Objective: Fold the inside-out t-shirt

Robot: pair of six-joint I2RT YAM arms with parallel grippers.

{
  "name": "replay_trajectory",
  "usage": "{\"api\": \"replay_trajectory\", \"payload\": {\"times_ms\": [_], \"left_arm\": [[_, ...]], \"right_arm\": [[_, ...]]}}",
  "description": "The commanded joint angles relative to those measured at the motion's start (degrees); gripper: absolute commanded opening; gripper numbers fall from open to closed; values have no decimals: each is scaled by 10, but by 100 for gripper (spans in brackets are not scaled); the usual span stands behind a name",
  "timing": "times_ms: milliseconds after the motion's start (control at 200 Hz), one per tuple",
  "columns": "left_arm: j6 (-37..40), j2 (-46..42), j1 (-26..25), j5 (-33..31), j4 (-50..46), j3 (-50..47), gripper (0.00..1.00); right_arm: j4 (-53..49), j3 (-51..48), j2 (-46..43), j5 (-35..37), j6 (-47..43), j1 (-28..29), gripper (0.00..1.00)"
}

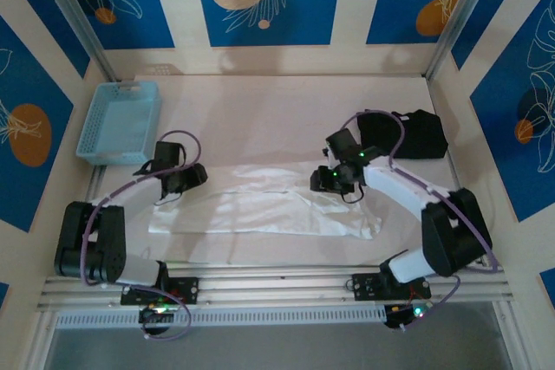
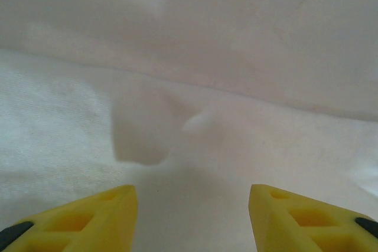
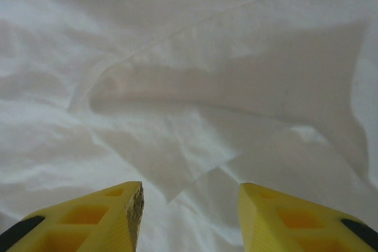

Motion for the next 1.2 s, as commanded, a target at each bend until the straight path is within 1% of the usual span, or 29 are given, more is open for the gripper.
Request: {"api": "replay_trajectory", "payload": {"times_ms": [0,140,370,400,460,545,820,950,1125,1195], "left_arm": [[11,16,-1,11,14,10,52],[10,23,-2,10,23,-1,52],[20,33,-1,2,29,-3,53],[20,35,-2,1,30,-3,53],[24,41,-2,-3,31,-3,53],[29,50,-1,-12,27,-3,53],[35,62,-1,-20,31,-7,54],[37,65,-1,-19,32,-7,54],[38,65,0,-17,33,-8,54],[38,65,-1,-16,34,-7,54]], "right_arm": [[-9,27,35,18,-6,20,43],[-23,27,67,-2,28,40,42],[-1,9,74,-38,50,63,41],[-1,12,79,-37,50,65,38],[-5,21,86,-35,47,70,29],[-16,29,89,-28,42,78,20],[-37,30,65,-31,28,98,0],[-46,29,47,-35,21,112,0],[-61,27,30,-4,11,120,0],[-64,31,31,-9,9,127,0]]}}
